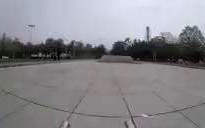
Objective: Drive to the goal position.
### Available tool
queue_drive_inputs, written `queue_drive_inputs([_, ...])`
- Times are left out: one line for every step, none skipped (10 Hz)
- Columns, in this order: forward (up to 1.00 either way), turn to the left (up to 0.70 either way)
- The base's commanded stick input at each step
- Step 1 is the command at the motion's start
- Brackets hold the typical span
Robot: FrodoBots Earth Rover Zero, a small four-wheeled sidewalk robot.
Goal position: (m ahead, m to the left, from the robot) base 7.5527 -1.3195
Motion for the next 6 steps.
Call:
queue_drive_inputs([1.0, 0.0])
queue_drive_inputs([1.0, 0.0])
queue_drive_inputs([1.0, 0.0])
queue_drive_inputs([1.0, 0.0])
queue_drive_inputs([1.0, 0.0])
queue_drive_inputs([1.0, 0.0])
